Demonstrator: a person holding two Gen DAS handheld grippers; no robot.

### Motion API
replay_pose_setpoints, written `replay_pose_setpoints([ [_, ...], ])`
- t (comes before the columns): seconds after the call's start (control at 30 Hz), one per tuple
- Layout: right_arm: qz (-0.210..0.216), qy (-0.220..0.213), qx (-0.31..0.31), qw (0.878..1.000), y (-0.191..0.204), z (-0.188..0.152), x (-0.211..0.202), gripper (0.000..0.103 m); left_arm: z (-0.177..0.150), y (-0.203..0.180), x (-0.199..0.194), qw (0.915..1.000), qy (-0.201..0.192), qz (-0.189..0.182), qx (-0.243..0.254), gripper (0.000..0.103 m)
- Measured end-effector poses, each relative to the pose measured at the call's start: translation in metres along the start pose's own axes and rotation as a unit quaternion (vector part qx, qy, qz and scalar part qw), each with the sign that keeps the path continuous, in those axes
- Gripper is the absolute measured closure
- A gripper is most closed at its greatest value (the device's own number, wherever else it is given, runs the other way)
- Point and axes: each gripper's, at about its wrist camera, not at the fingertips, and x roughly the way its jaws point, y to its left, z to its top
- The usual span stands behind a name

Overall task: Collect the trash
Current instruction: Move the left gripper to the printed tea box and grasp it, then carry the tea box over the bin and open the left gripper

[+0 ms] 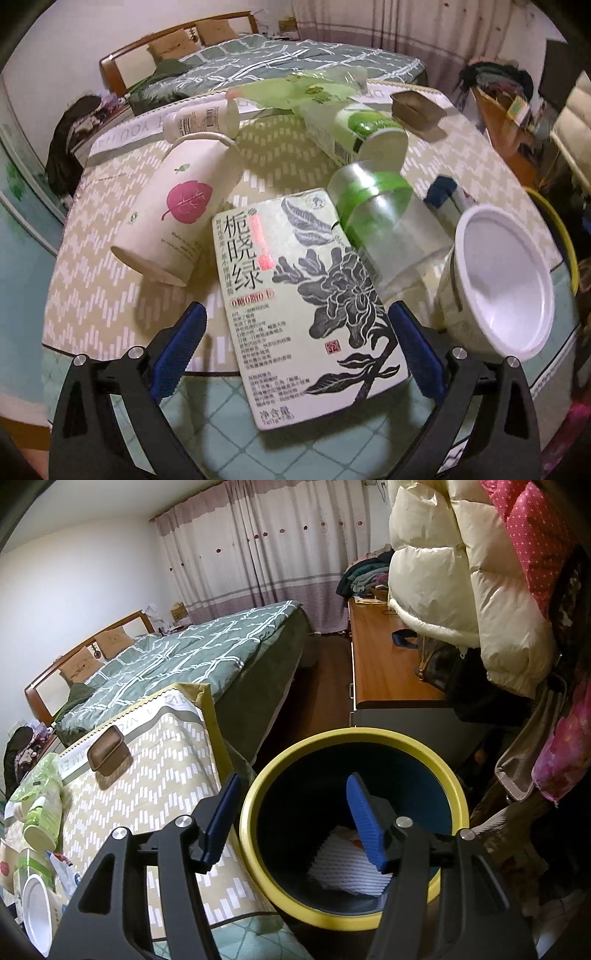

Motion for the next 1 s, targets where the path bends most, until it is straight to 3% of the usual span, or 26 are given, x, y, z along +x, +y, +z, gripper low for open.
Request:
replay_pose_setpoints([
  [0.33,0.001,0.000,-0.001,1.000,0.000,0.000,0.000,0.045,0.000,0.021,0.009,0.9998,0.008,0.018,-0.005,0.006],
  [0.4,0.001,0.000,-0.001,1.000,0.000,0.000,0.000,0.045,0.001,0.024,0.009,1.0000,0.005,0.004,-0.007,0.012],
  [0.47,0.001,0.000,-0.001,1.000,0.000,0.000,0.000,0.045,0.001,0.027,0.006,0.9999,0.002,-0.009,-0.012,0.031],
  [0.77,0.001,0.000,-0.001,1.000,0.001,0.000,0.000,0.045,-0.037,0.038,-0.034,0.9992,-0.021,-0.032,-0.009,0.031],
  [1.0,0.002,-0.003,0.001,1.000,-0.007,-0.001,-0.005,0.045,-0.061,0.022,-0.085,0.9969,-0.054,-0.054,0.021,0.031],
])
